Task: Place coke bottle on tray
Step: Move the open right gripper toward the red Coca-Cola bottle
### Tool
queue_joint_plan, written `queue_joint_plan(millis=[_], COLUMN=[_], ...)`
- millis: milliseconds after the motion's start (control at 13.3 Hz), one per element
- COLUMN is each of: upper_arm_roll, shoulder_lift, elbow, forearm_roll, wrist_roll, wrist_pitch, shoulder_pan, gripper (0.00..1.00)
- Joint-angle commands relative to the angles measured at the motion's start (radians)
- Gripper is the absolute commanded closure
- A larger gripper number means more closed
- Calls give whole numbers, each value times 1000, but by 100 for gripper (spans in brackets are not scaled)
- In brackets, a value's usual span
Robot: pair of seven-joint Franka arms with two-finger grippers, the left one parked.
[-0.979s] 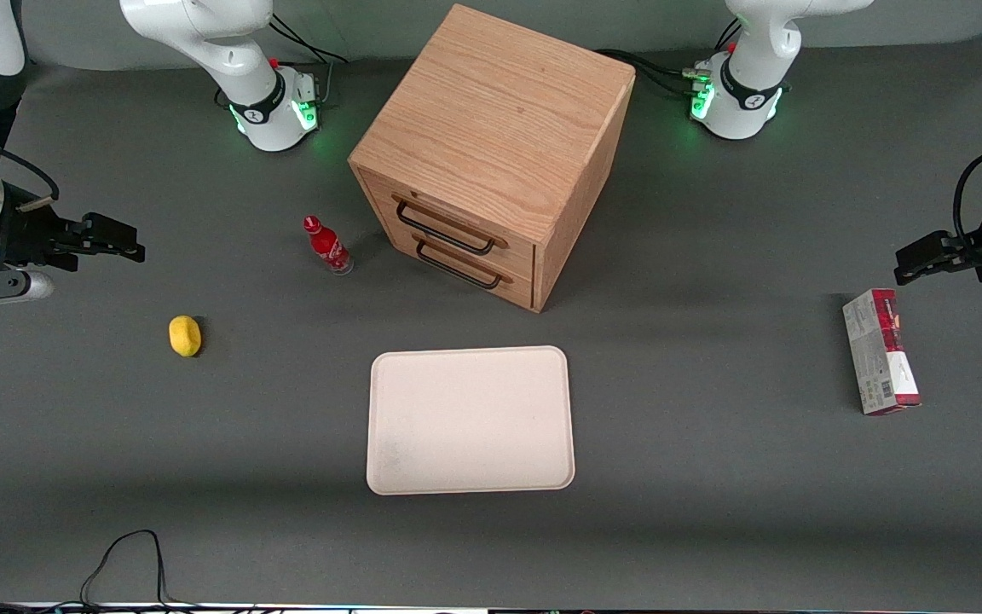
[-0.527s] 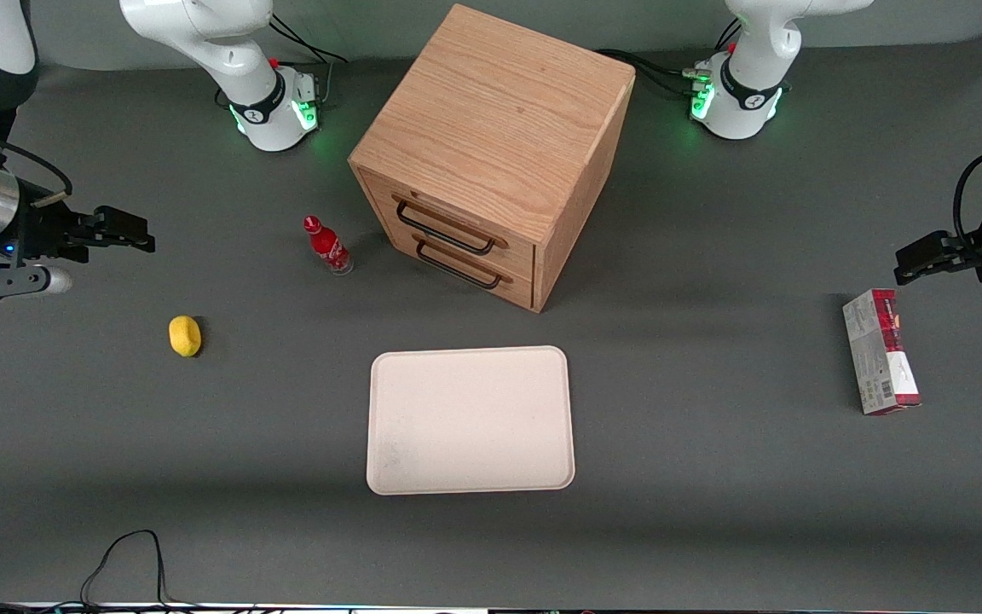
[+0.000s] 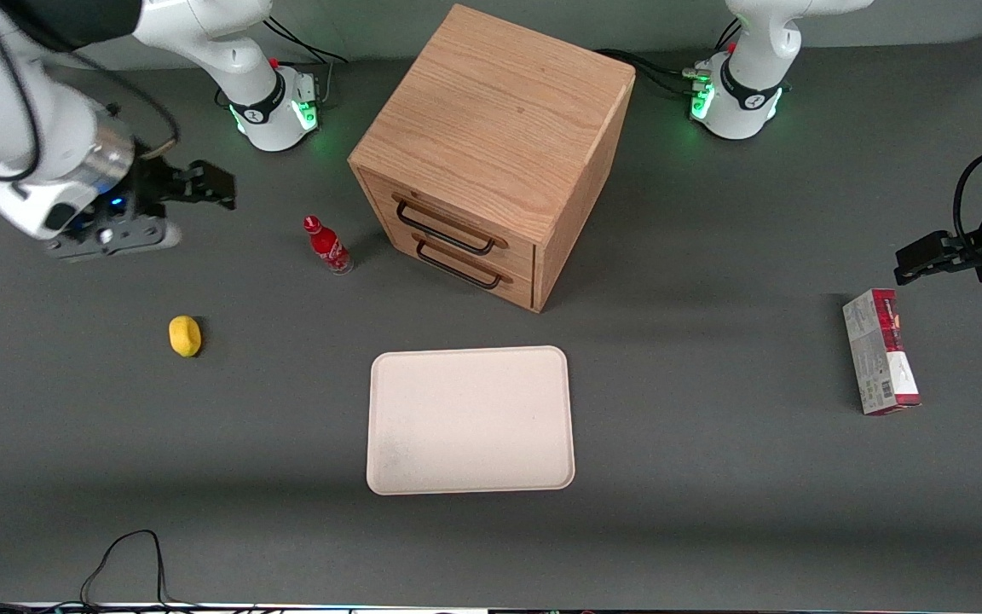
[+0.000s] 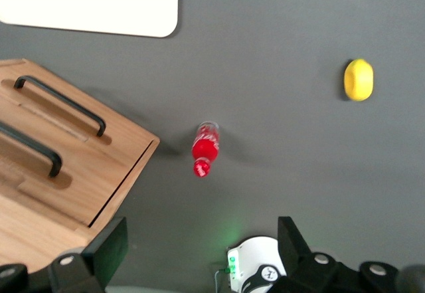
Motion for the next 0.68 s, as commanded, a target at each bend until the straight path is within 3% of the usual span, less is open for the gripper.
queue_joint_plan(millis=[0, 301, 603], upper_arm_roll=[-12, -13, -12], shoulder_lift=[-127, -233, -246], elbow=[-169, -404, -602], forearm_roll=[11, 11, 9], wrist_roll=[12, 5, 2], wrist_pitch=[39, 186, 385], shoulder_pan=[0, 15, 28], gripper=[0, 0, 0])
